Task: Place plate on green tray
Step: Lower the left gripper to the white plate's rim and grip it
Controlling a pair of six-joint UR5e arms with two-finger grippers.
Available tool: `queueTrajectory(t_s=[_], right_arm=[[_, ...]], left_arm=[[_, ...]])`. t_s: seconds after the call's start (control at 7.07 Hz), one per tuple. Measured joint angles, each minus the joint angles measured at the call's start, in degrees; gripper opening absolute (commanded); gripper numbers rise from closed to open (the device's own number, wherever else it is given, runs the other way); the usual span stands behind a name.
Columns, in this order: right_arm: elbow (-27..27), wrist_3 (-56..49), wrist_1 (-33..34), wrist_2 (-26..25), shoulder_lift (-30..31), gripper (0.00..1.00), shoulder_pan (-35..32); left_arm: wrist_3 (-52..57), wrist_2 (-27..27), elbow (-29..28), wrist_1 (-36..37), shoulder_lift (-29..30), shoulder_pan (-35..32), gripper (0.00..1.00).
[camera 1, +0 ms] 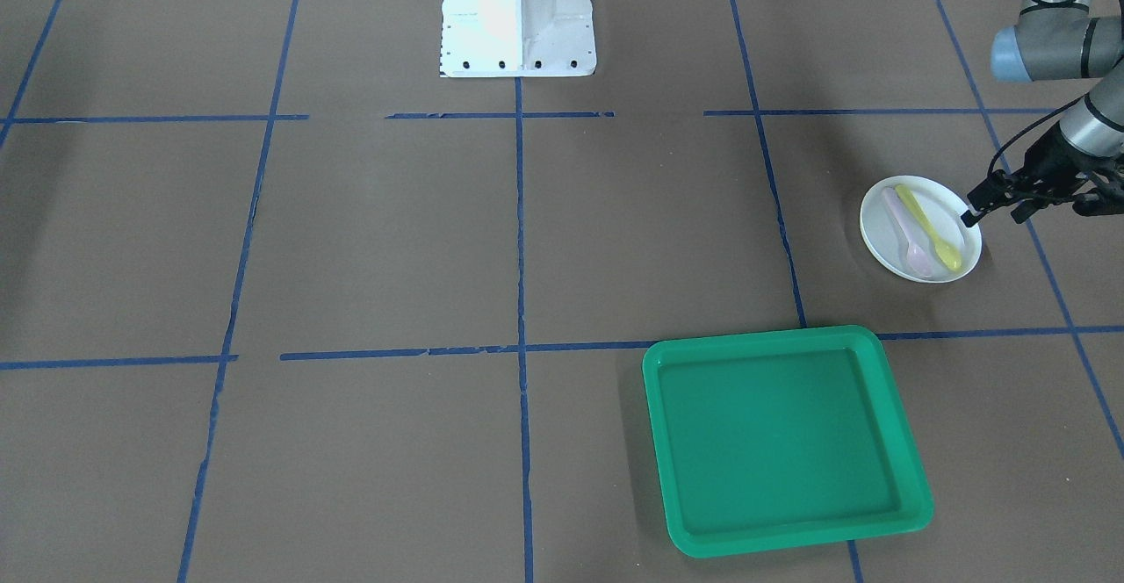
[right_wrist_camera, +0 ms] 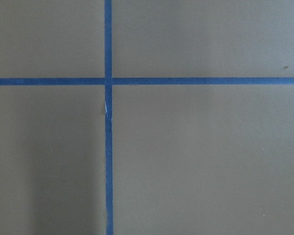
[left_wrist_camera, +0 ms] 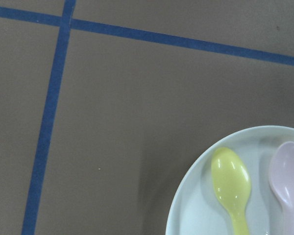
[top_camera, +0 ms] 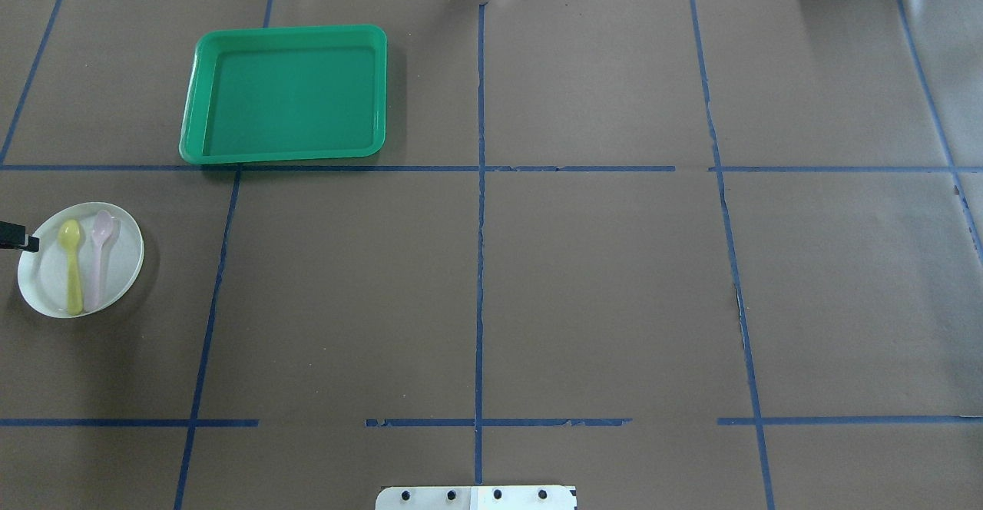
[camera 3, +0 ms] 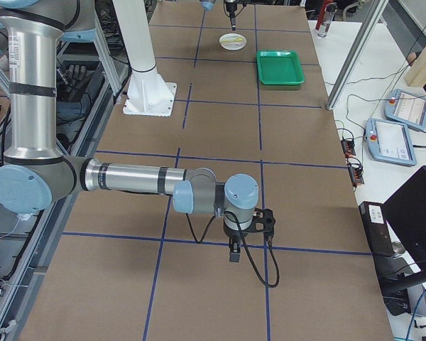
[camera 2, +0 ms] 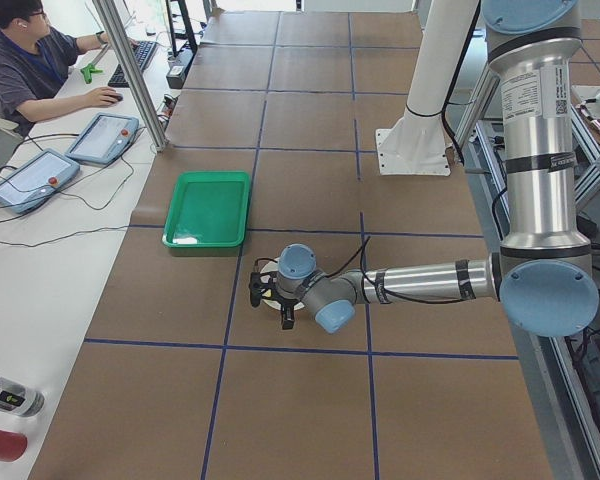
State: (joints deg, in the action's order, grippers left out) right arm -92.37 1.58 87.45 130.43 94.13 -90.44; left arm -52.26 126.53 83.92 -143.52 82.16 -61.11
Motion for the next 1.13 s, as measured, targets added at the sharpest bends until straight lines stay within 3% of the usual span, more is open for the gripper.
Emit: queueTrajectory(t_s=[0.28, 0.71, 0.85, 1.13], right_arm=[[0.00, 0.00, 0.00, 0.00, 0.00, 1.00, 0.00], [0.00, 0.00, 0.00, 0.00, 0.00, 1.00, 0.00], [0.00, 0.00, 0.00, 0.00, 0.00, 1.00, 0.00], [0.00, 0.00, 0.00, 0.00, 0.00, 1.00, 0.00]], left_arm=[[-0.11, -0.44, -0.38, -0.06, 0.49, 0.73, 0.78], [-0.10, -0.53, -0.50, 0.00, 0.55, 2.36, 0.76], [-0.04, -0.51, -0.54, 0.00, 0.55, 2.84, 0.59], [0.24, -0.50, -0.59, -0.06, 0.54, 3.22, 0.36]])
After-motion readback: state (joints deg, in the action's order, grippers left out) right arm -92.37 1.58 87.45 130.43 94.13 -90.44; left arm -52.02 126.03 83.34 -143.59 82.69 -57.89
